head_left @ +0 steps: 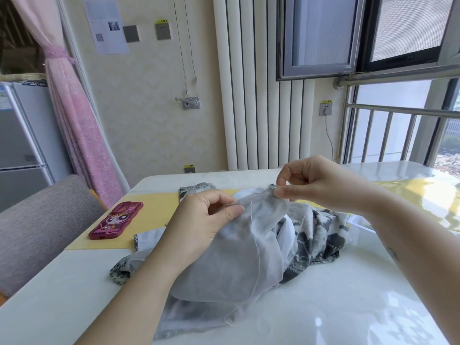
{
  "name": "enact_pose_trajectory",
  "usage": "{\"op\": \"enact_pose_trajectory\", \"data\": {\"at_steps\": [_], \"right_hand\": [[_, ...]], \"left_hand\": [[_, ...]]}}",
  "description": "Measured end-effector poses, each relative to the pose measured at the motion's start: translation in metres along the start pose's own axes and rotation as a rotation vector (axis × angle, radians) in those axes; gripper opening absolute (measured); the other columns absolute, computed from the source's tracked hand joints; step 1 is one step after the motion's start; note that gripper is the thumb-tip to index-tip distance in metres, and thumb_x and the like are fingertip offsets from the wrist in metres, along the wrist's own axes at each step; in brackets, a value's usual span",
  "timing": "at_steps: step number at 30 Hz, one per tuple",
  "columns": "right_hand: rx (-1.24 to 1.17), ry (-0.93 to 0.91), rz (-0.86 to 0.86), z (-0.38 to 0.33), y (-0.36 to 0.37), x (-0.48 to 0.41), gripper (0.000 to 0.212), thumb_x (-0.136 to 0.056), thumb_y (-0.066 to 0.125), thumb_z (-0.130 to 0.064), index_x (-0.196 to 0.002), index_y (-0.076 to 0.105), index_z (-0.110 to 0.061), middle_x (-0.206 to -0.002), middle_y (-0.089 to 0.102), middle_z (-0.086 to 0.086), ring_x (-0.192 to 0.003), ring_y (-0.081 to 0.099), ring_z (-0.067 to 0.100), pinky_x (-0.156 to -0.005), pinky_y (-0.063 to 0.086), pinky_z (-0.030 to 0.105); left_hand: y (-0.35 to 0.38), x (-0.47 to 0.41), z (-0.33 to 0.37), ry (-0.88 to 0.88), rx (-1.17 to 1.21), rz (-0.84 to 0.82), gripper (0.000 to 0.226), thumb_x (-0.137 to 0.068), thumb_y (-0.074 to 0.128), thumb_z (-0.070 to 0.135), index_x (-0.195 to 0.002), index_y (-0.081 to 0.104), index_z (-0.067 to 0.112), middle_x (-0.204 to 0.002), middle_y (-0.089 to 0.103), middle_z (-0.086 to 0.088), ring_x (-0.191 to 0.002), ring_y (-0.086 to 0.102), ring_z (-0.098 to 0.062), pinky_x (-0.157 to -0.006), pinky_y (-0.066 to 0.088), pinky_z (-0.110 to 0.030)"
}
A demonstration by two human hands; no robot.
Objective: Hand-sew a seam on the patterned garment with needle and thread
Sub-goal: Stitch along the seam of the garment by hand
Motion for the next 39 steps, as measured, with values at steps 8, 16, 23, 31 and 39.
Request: {"op": "enact_pose_trajectory", "data": {"at_steps": [8,16,23,31,39], "right_hand": [[0.013,0.053,0.012,0.006,0.001,0.000,0.015,-0.083,0.070,-0.024,-0.072,0.064,-0.016,-0.048,0.034,-0.007,-0.052,0.038,0.014,-0.058,0.044,0.014],[0.101,0.130,-0.002,0.006,0.005,0.006,0.013,-0.086,0.065,-0.030,-0.084,0.061,-0.018,-0.044,0.036,-0.012,-0.043,0.041,0.003,-0.050,0.040,0.014],[0.045,0.064,0.108,-0.039,0.013,0.022,0.028,-0.100,0.035,-0.018,-0.099,0.062,-0.024,-0.054,0.048,-0.009,-0.055,0.045,0.016,-0.061,0.043,0.037],[0.206,0.177,-0.035,-0.029,0.061,0.019,0.029,-0.098,0.037,-0.021,-0.086,0.064,-0.023,-0.058,0.067,-0.004,-0.045,0.046,0.005,-0.047,0.041,0.016],[0.213,0.221,-0.043,-0.021,0.065,0.016,0.030,-0.097,0.037,-0.020,-0.084,0.064,-0.020,-0.056,0.066,-0.003,-0.046,0.046,0.004,-0.053,0.043,0.019]], "left_hand": [[0.005,0.003,0.004,0.042,-0.046,0.054,0.011,-0.091,0.062,0.020,-0.081,0.067,0.020,-0.076,0.067,0.014,-0.076,0.057,0.004,-0.073,0.041,-0.008],[0.005,-0.002,0.001,0.029,-0.011,0.070,0.010,-0.088,0.064,0.021,-0.081,0.069,0.026,-0.078,0.069,0.027,-0.080,0.059,0.013,-0.073,0.037,-0.002],[0.003,-0.004,-0.002,0.015,0.044,0.076,0.010,-0.089,0.062,0.022,-0.086,0.071,0.020,-0.079,0.070,0.021,-0.080,0.061,0.007,-0.075,0.042,-0.008],[0.004,-0.002,-0.001,0.013,0.066,0.074,0.011,-0.089,0.062,0.022,-0.092,0.071,0.015,-0.087,0.070,0.013,-0.083,0.060,0.008,-0.077,0.040,-0.005],[0.003,-0.002,-0.001,0.020,0.058,0.078,0.008,-0.089,0.063,0.021,-0.085,0.070,0.021,-0.084,0.070,0.016,-0.083,0.060,0.009,-0.076,0.039,-0.004]]}}
Point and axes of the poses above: each hand's wrist, its own x-axis away from the middle knuckle, its own y-axis out of the palm, z = x × y, the point moved 7 cm from there along -x, towards the middle knuckle
